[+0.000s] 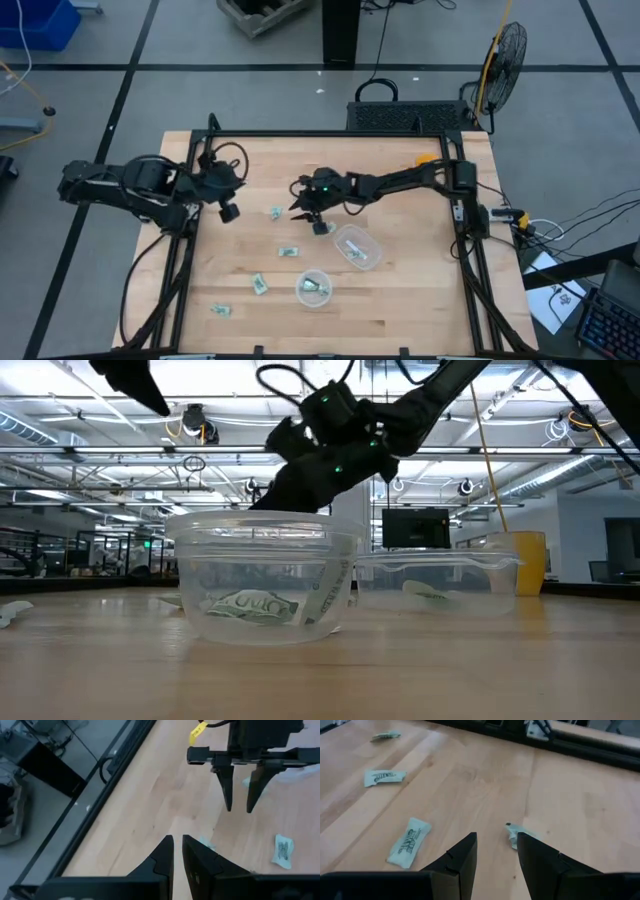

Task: Pick and place items into bin
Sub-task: Put the Stevia packet into the right transparent bin

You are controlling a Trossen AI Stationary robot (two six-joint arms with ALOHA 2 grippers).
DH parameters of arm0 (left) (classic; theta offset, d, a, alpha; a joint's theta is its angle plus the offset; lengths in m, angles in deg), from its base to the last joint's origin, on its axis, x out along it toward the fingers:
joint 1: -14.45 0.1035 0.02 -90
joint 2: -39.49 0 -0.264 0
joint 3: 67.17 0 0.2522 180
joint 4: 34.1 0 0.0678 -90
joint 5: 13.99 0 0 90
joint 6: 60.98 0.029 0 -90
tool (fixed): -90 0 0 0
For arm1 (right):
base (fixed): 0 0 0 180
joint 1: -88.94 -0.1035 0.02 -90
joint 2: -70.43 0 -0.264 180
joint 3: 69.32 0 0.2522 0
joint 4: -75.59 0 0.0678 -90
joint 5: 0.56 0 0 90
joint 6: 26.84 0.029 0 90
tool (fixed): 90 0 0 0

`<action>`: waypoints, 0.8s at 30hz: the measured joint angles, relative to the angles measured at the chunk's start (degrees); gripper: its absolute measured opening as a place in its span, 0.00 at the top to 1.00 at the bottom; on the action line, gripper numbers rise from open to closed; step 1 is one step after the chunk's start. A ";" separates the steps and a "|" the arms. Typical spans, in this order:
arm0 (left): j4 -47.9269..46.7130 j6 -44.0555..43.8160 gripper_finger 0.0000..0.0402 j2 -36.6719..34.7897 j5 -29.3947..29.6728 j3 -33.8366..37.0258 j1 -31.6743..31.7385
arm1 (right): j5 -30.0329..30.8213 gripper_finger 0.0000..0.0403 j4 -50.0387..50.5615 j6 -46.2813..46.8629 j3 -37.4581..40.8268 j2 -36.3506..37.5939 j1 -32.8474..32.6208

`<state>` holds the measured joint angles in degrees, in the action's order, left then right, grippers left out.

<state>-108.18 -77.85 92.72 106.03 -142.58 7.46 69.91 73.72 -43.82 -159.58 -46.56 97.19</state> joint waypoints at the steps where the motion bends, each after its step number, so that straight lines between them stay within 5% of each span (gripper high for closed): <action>1: -0.10 -0.59 0.88 0.00 -0.02 0.63 0.00 | 0.05 0.67 -0.19 0.26 -1.05 -1.00 -0.08; 12: 5.31 -9.98 0.88 1.92 -0.02 14.85 0.92 | 1.87 0.67 16.84 -4.65 -1.99 2.27 1.10; 19: 18.75 -1.69 0.88 5.09 -1.55 20.42 0.96 | 0.05 0.67 35.40 -3.36 -1.99 9.39 1.02; 24: 27.67 7.93 0.88 7.49 -3.35 20.71 0.96 | 3.71 0.67 37.78 -7.64 -0.59 8.20 -3.42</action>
<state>-80.51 -69.93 100.20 102.68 -121.88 8.42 73.63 111.50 -51.46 -160.16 -38.37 93.77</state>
